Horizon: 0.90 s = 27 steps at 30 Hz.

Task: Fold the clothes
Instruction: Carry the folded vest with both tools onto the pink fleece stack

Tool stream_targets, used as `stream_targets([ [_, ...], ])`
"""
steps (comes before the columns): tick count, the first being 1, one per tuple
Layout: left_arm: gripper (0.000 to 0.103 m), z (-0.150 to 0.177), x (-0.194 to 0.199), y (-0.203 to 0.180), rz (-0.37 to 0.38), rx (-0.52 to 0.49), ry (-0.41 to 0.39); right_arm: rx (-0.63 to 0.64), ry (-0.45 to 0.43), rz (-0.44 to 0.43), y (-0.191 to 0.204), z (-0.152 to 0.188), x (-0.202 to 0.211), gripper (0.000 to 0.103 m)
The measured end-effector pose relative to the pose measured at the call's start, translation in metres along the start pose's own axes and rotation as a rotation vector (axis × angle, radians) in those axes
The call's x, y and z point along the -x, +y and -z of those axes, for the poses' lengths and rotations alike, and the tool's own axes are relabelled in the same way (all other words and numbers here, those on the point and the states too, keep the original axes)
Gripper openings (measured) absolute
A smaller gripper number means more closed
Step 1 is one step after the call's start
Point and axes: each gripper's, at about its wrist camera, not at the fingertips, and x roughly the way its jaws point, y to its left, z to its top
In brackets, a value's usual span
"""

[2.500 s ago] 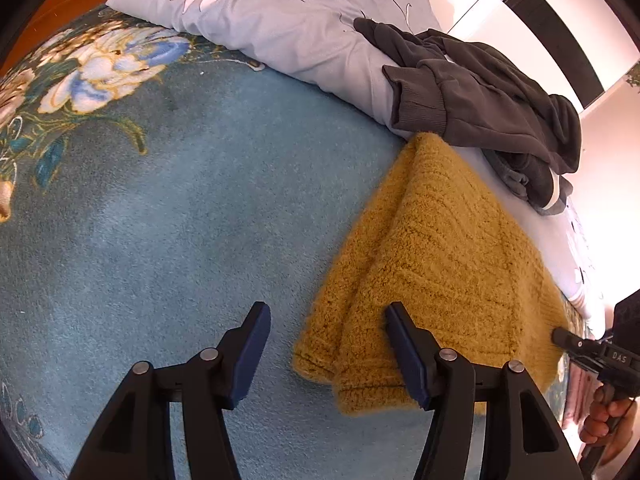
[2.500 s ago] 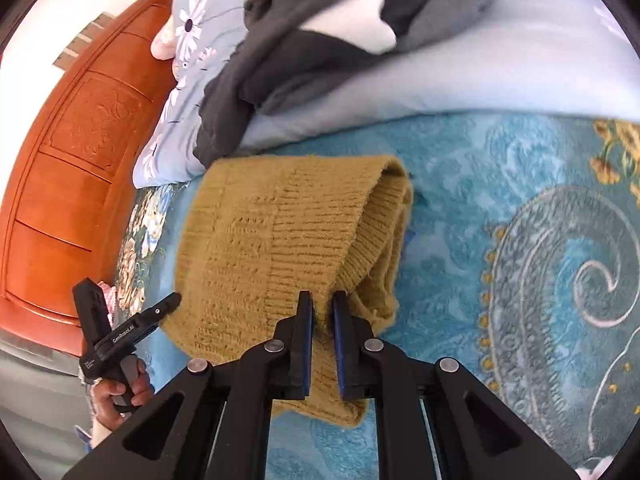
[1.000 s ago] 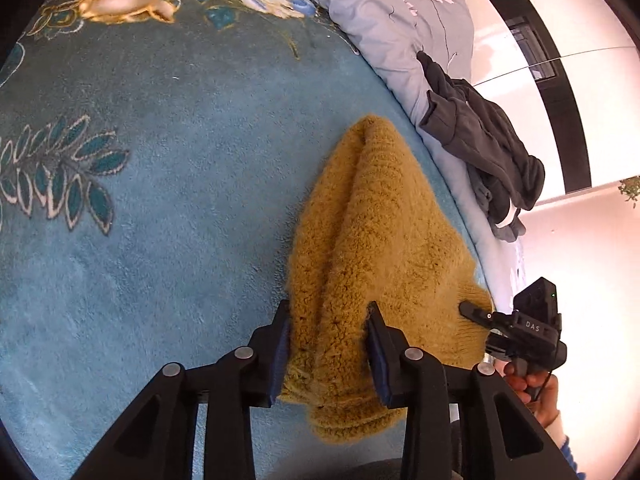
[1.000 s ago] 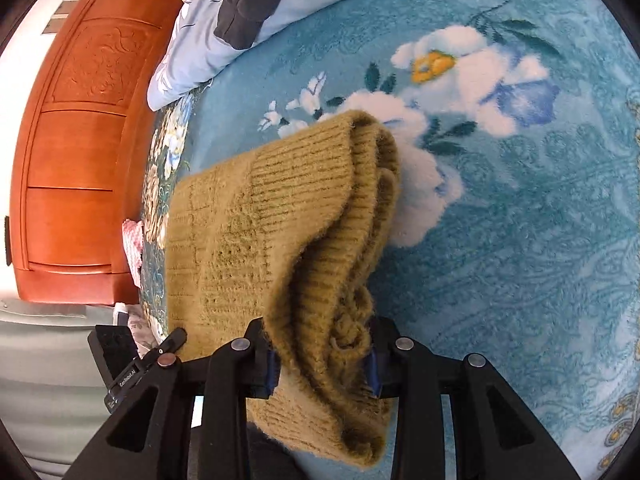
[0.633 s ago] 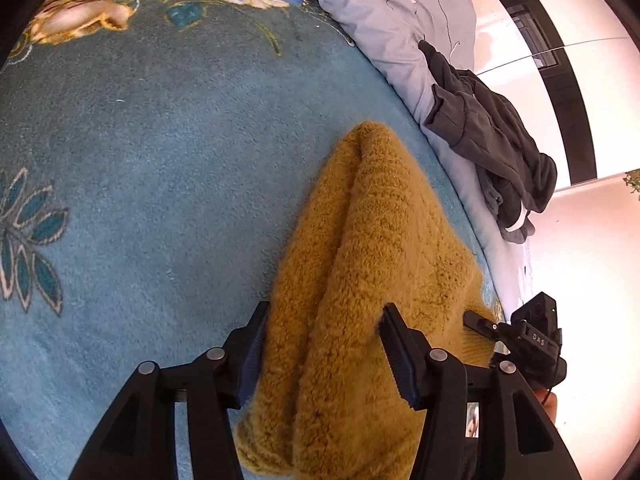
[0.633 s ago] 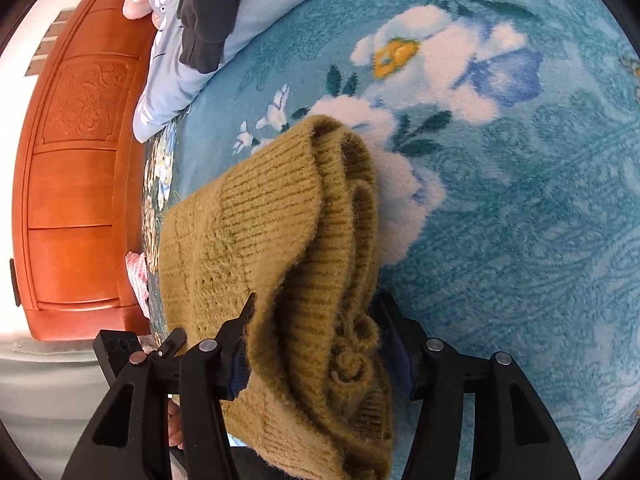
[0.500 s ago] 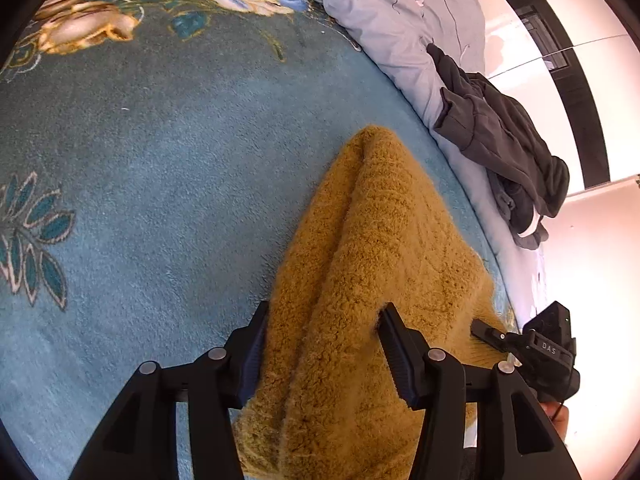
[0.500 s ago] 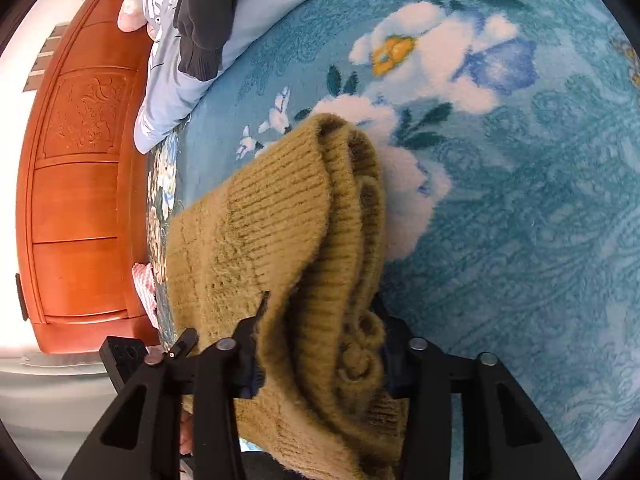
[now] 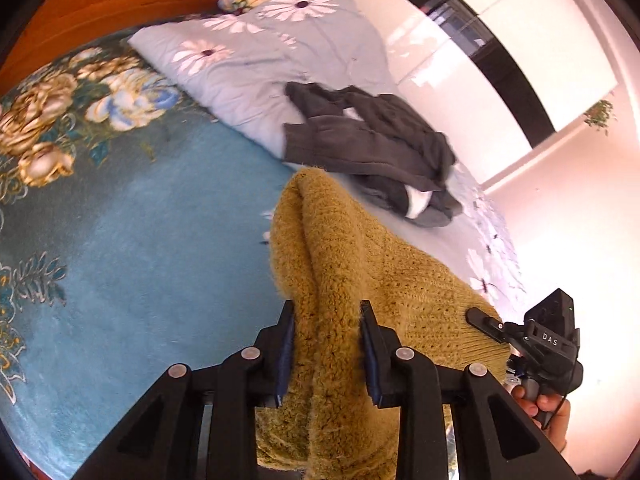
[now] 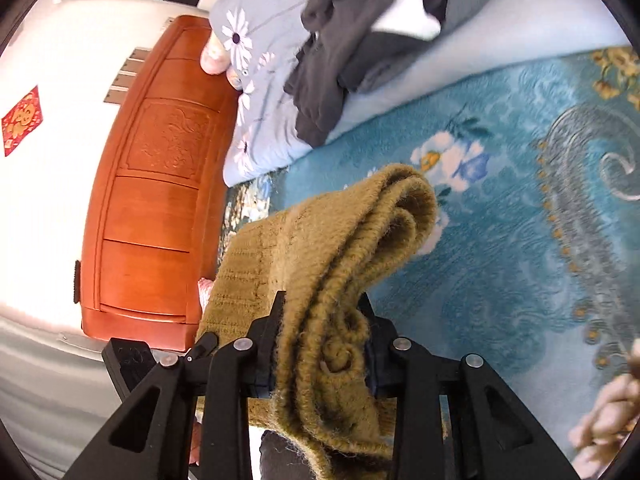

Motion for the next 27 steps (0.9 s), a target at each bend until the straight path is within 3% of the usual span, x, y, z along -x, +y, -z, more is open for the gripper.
stream_targets([
  [4, 0.031, 0.003, -0.010, -0.107, 0.106, -0.154, 0.020, 0.097, -0.146, 0.023, 0.006, -0.006, 0.120, 0.033],
  [8, 0.031, 0.022, -0.033, -0.212, 0.231, -0.267, 0.058, 0.153, -0.255, 0.123, -0.006, -0.002, 0.240, 0.032],
  [14, 0.031, 0.071, -0.097, -0.341, 0.357, -0.356, 0.188, 0.027, -0.368, 0.319, -0.057, 0.001, 0.383, 0.033],
  [20, 0.031, 0.134, -0.160, -0.389, 0.397, -0.318, 0.299, -0.012, -0.407, 0.460, -0.119, -0.009, 0.451, 0.033],
  [24, 0.028, 0.168, -0.175, -0.405, 0.368, -0.372, 0.263, -0.010, -0.445, 0.476, -0.160, -0.011, 0.470, 0.033],
  [27, 0.027, 0.181, -0.184, -0.406, 0.374, -0.355, 0.256, -0.015, -0.440, 0.505, -0.189, -0.009, 0.471, 0.033],
])
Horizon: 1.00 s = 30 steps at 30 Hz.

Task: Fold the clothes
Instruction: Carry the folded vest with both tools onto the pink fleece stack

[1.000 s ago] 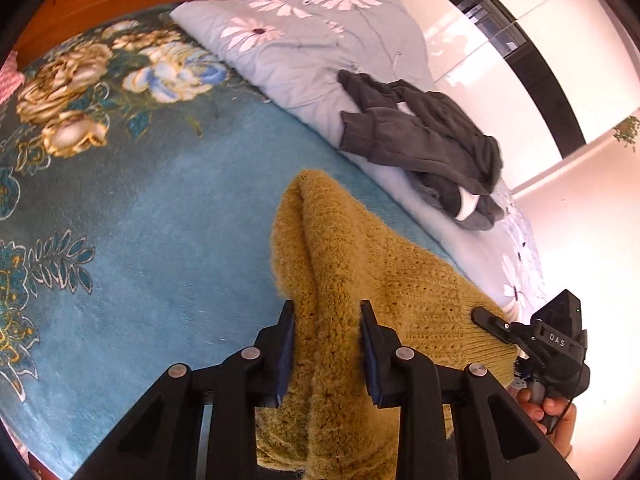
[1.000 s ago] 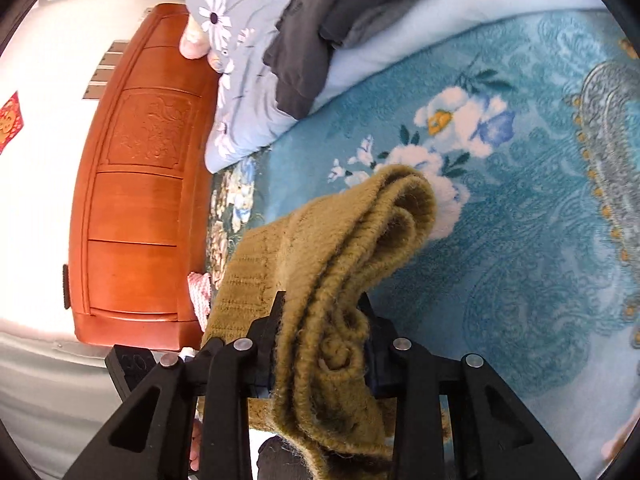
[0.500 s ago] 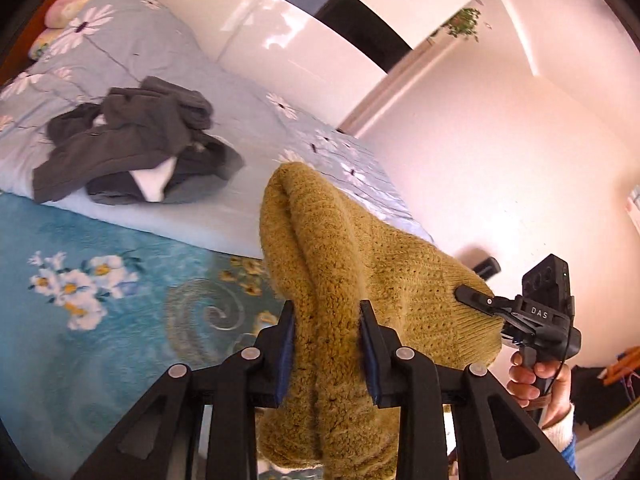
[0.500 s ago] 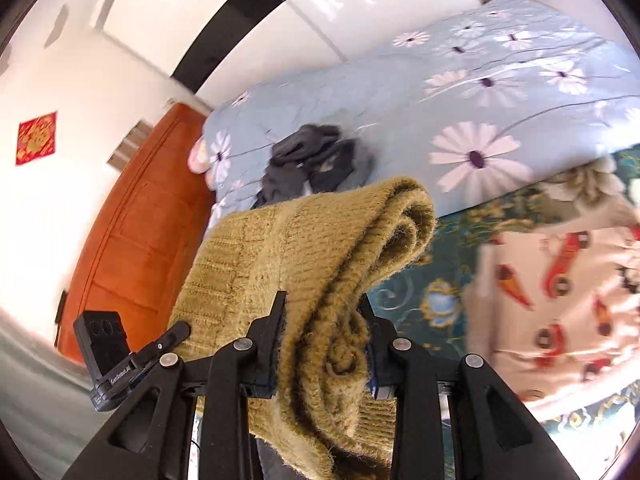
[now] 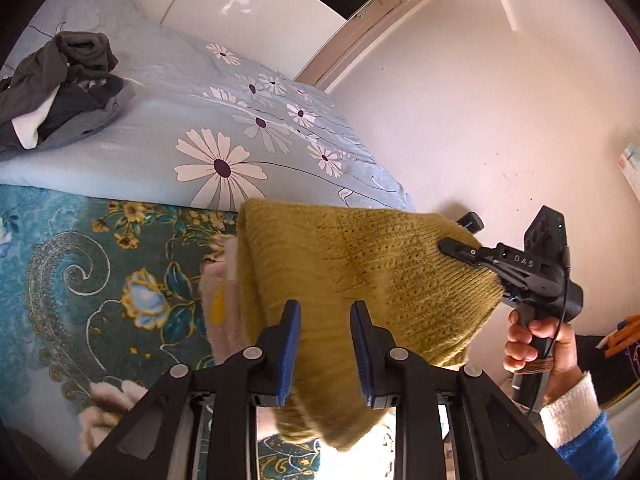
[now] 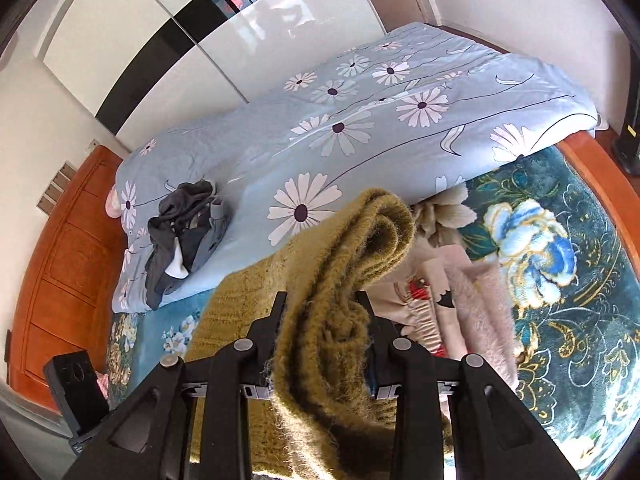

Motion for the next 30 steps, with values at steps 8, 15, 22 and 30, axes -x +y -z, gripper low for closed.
stream_targets([
  [8, 0.028, 0.034, -0.033, 0.025, -0.076, 0.013, 0.107, -0.193, 0.024, 0.075, -0.077, 0.032, -0.042, 0.033],
  [15, 0.030, 0.036, -0.043, 0.003, -0.187, -0.167, 0.139, -0.216, -0.012, 0.103, -0.085, 0.030, -0.024, 0.047],
  [22, 0.036, 0.045, -0.040, 0.001, -0.266, -0.299, 0.114, -0.181, -0.185, 0.202, -0.076, 0.060, 0.038, 0.053],
  [30, 0.035, 0.050, -0.022, -0.040, -0.226, -0.452, 0.021, 0.027, -0.230, 0.170, -0.020, 0.129, 0.024, 0.054],
])
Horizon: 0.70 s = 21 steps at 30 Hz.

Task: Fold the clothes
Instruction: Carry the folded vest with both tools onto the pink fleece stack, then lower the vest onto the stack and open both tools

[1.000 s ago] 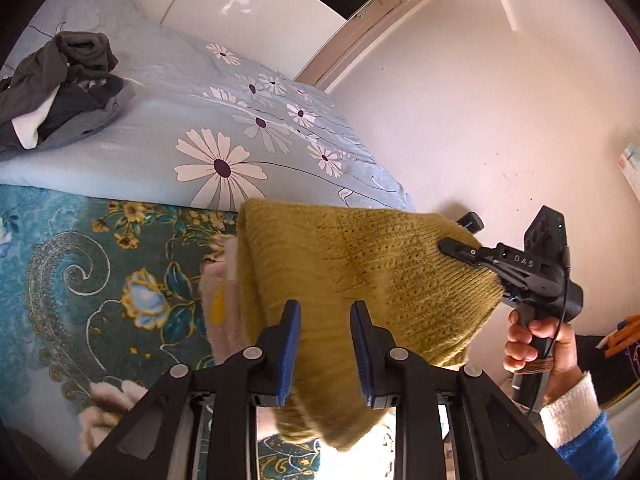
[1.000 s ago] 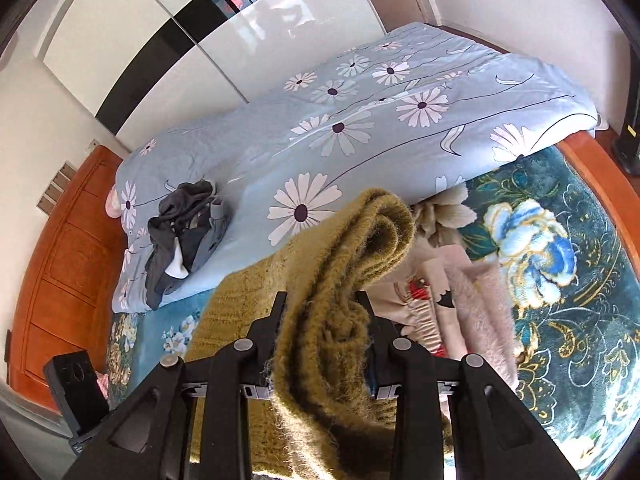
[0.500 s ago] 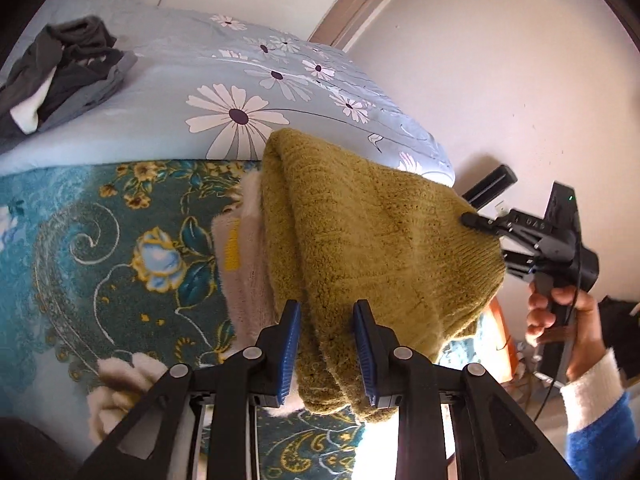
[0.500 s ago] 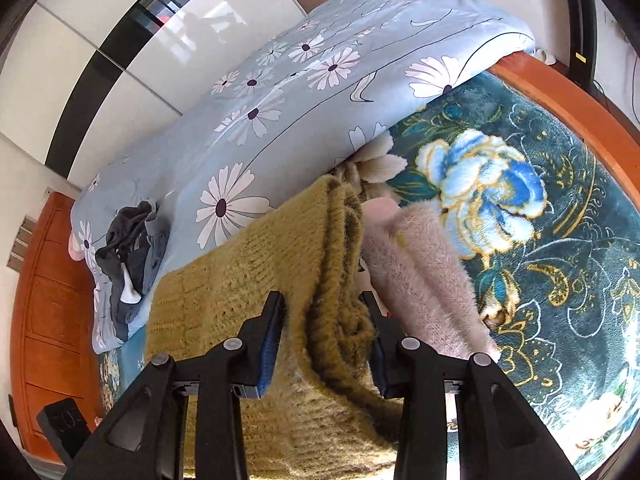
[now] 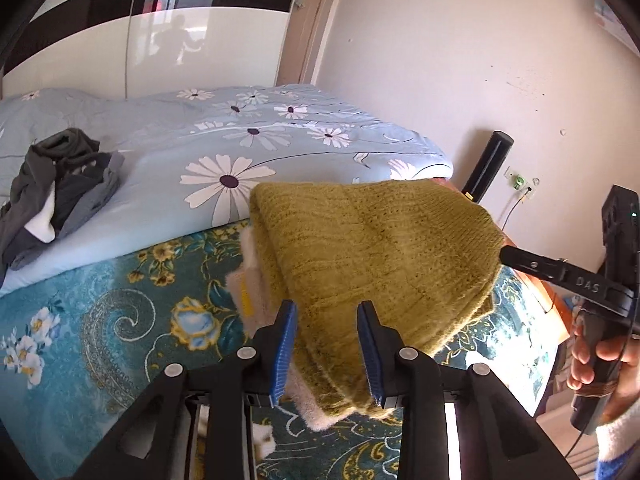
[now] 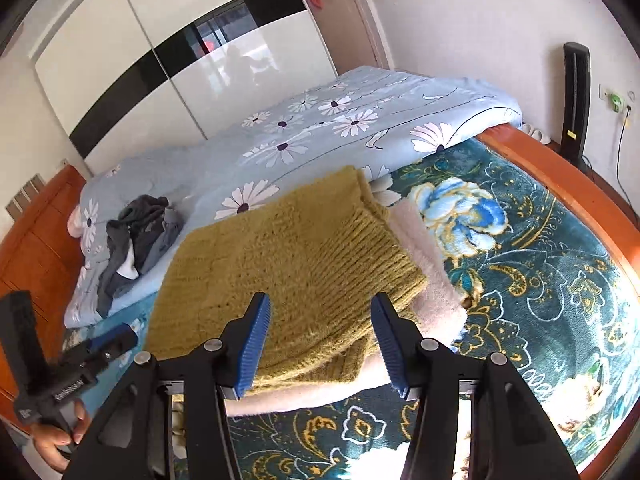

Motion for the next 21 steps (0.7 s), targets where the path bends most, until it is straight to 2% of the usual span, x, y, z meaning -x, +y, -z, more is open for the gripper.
stream_targets([
  [3, 0.035, 0.002, -0.005, -0.017, 0.024, -0.056, 0.011, 0.086, -0.028, 0.032, 0.016, 0.005, -0.004, 0.054],
  [6, 0.038, 0.008, -0.015, -0.023, 0.012, -0.089, 0.037, 0.154, -0.059, 0.067, 0.027, 0.009, -0.008, 0.054],
  [11, 0.040, 0.015, -0.039, -0.018, 0.017, -0.057, 0.110, -0.006, 0.007, 0.080, -0.003, 0.020, -0.041, 0.054],
  [14, 0.040, 0.016, -0.043, -0.020, 0.031, -0.072, 0.133, -0.074, 0.031, 0.092, -0.015, 0.024, -0.053, 0.056],
  [15, 0.040, 0.016, -0.041, -0.020, 0.039, -0.069, 0.132, -0.083, 0.036, 0.094, -0.016, 0.024, -0.054, 0.060],
  [19, 0.041, 0.017, -0.021, -0.013, 0.072, -0.010, 0.094, -0.108, 0.025, 0.082, -0.011, 0.025, -0.040, 0.060],
  [20, 0.044, 0.018, -0.016, -0.008, 0.077, 0.014, 0.084, -0.115, 0.010, 0.070, -0.008, 0.026, -0.033, 0.060],
  [21, 0.052, 0.021, -0.012, -0.003, 0.075, 0.043, 0.076, -0.121, -0.002, 0.060, -0.004, 0.028, -0.026, 0.060],
])
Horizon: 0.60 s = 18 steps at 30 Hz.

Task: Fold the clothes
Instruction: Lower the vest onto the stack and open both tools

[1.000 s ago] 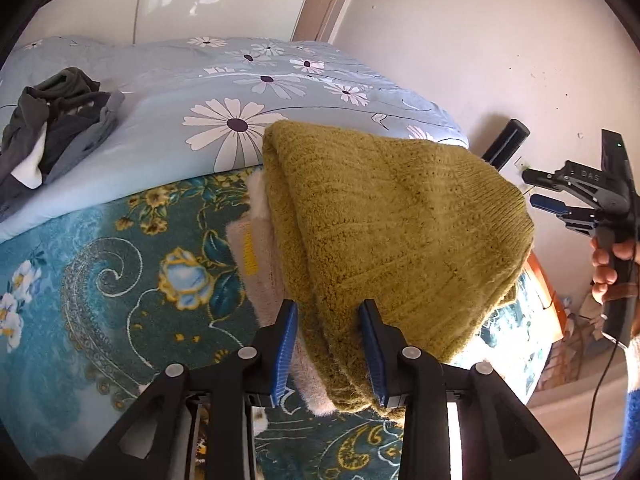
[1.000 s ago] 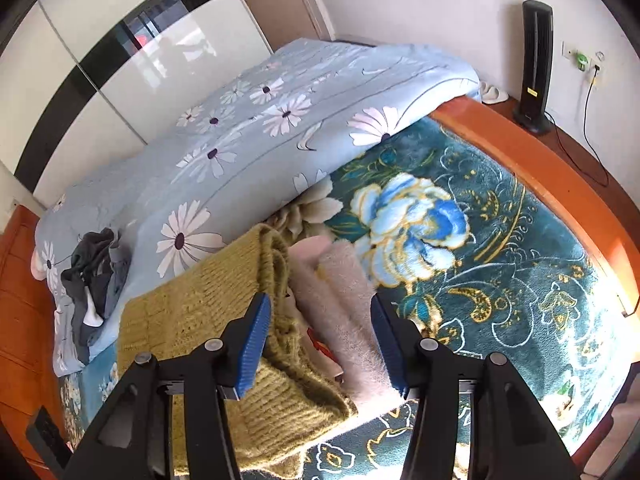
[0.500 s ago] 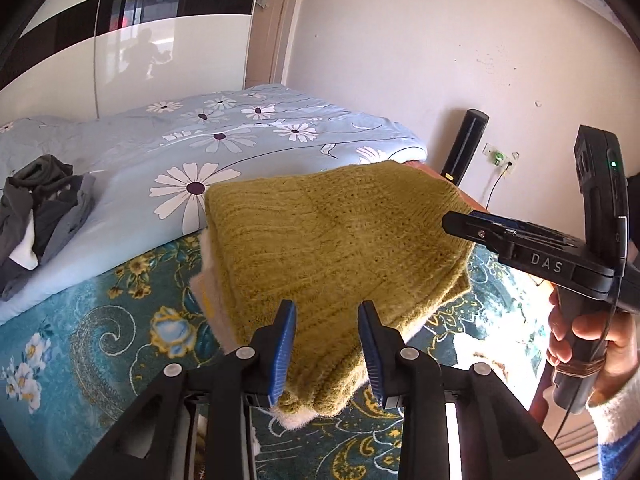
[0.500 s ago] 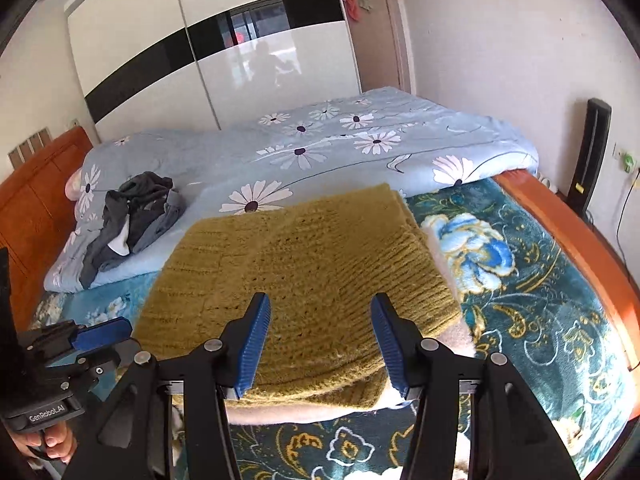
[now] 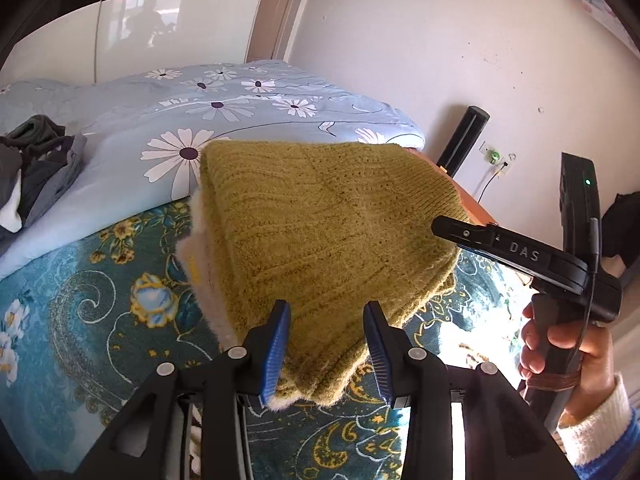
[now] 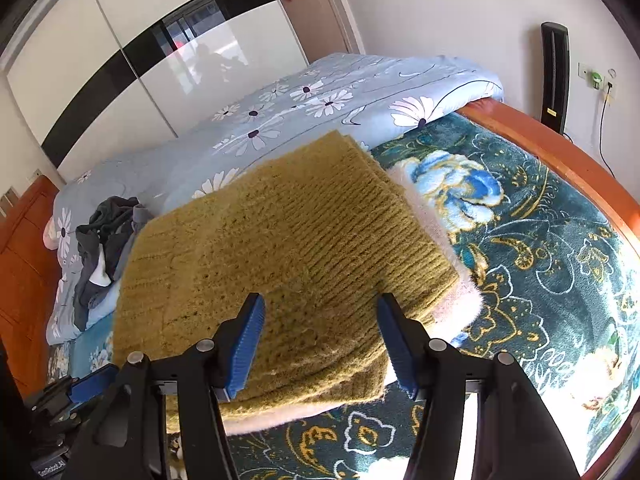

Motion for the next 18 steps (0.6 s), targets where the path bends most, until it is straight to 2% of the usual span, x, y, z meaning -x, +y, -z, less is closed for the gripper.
stream_targets([
  [1, 0.058, 0.004, 0.004, 0.006, -0.005, 0.030, -0.008, -0.004, -0.008, -0.009, 0.004, 0.004, 0.006, 0.060],
  [2, 0.069, 0.009, 0.008, 0.012, -0.009, 0.062, -0.017, -0.002, -0.012, -0.013, 0.009, 0.008, 0.012, 0.060],
  [3, 0.074, 0.015, 0.011, 0.019, -0.006, 0.093, -0.026, 0.009, -0.010, -0.010, 0.014, 0.013, 0.015, 0.060],
  [5, 0.079, 0.031, 0.014, 0.032, -0.010, 0.151, -0.033, 0.040, -0.003, 0.005, 0.027, 0.026, 0.019, 0.060],
  [6, 0.085, 0.039, 0.014, 0.037, -0.018, 0.176, -0.033, 0.055, 0.000, 0.013, 0.033, 0.033, 0.020, 0.060],
  [9, 0.097, 0.059, 0.012, 0.048, -0.085, 0.195, -0.031, 0.091, 0.025, 0.032, 0.048, 0.053, 0.017, 0.060],
  [11, 0.103, 0.070, 0.013, 0.052, -0.135, 0.189, -0.047, 0.105, 0.054, 0.039, 0.055, 0.065, 0.010, 0.061],
  [15, 0.103, 0.086, 0.012, 0.060, -0.170, 0.179, -0.058, 0.148, 0.100, 0.063, 0.066, 0.083, 0.001, 0.064],
  [18, 0.103, 0.097, 0.008, 0.064, -0.183, 0.157, -0.031, 0.168, 0.098, 0.088, 0.071, 0.094, 0.000, 0.090],
])
